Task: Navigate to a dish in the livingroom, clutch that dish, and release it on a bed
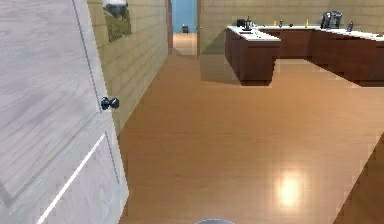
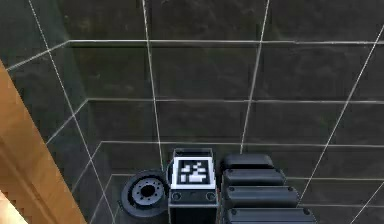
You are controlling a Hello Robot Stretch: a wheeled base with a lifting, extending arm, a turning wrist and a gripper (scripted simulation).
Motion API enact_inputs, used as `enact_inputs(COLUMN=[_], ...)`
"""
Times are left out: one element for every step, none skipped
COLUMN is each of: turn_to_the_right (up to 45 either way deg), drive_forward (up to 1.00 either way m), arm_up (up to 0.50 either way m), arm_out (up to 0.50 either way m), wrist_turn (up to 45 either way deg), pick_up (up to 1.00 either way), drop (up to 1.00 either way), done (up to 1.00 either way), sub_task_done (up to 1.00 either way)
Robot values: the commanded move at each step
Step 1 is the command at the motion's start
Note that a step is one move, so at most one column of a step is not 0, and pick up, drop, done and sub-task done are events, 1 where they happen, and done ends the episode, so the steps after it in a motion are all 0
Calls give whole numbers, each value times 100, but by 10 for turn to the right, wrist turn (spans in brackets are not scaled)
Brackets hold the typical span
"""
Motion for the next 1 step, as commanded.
enact_inputs(turn_to_the_right=[0], drive_forward=[100], arm_up=[0], arm_out=[0], wrist_turn=[0], pick_up=[0], drop=[0], done=[0], sub_task_done=[0])
